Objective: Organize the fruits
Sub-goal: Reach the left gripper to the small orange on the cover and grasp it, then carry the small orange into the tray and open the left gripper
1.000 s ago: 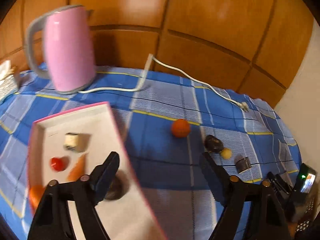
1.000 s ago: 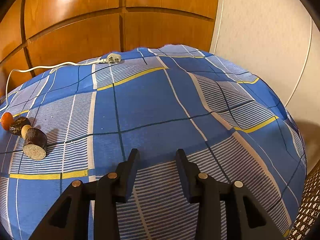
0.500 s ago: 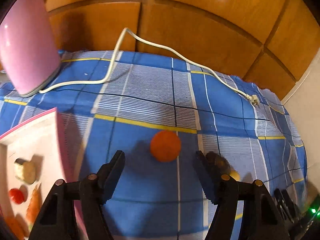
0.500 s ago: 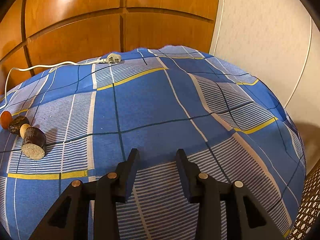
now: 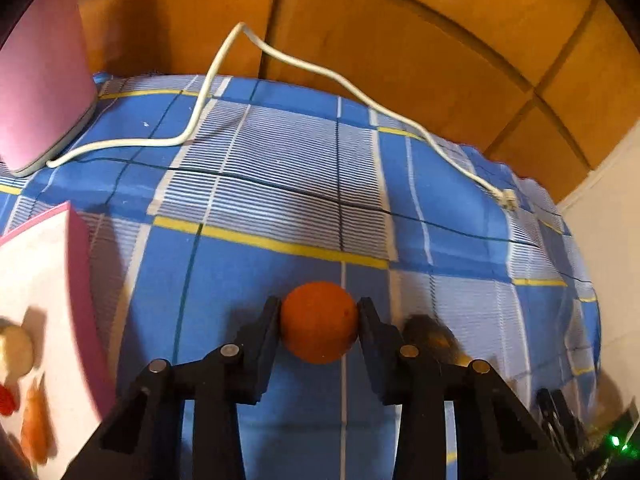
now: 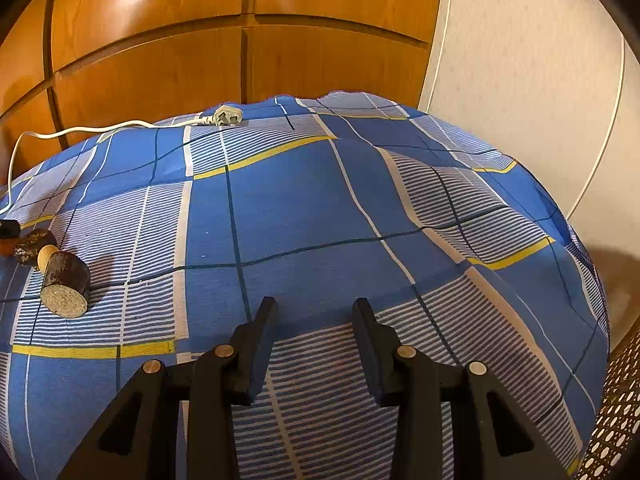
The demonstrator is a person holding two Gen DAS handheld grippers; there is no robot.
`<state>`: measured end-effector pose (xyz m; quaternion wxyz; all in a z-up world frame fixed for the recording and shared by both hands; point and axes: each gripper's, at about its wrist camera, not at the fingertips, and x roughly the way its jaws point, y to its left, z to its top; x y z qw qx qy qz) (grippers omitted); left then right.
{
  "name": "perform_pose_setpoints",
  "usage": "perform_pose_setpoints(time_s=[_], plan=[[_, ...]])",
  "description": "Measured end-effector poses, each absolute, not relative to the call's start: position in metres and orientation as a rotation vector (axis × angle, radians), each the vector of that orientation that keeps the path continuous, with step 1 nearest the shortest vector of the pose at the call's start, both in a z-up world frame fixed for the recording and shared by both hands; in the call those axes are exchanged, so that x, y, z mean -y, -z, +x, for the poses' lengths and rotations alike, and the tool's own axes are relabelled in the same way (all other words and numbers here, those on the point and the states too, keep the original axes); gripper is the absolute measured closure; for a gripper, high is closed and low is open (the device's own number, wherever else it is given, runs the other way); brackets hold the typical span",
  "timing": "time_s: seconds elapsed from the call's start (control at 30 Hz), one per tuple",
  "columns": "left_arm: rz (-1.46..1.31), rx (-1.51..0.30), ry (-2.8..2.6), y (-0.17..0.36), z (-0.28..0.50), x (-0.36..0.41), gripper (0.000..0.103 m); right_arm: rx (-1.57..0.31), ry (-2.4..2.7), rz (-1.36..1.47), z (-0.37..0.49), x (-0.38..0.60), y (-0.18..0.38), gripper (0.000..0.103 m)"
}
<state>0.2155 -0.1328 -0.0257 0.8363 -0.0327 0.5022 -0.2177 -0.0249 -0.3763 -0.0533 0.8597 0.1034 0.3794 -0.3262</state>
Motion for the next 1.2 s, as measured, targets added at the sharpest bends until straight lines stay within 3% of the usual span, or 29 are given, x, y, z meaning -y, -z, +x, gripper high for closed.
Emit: perform_pose_setpoints(time_s=[0.37,0.63,0.93,1.0,1.2], plan=[[-0.217,-0.895,0.386,-0.043,0.180,0.018,0.064,-0.798,0.686,0.212,-0.024,0.376,0.054,0.064],[-0.247,-0.888,0.150,-0.036,0.187,-0.092,0.064,-0.799,0.688,0.208,-0.024,0.376,0.053,0.064],[-0.257,-0.949,0.047,-0.001,0.200,-0.128,0.062,-0.801,0.690,0.202,-0.024,0.376,0.053,0.064],[-0.267,-0.931,0.037,-0.001,0.194,-0.133,0.054,-0.802,0.691,0.200,-0.024,0.376,0.053,0.064],[-0.219,-0.858,-0.005,-0.016,0.167,-0.130,0.053,-0.803,0.692,0.196,-0.024,0.376,0.053,0.064]])
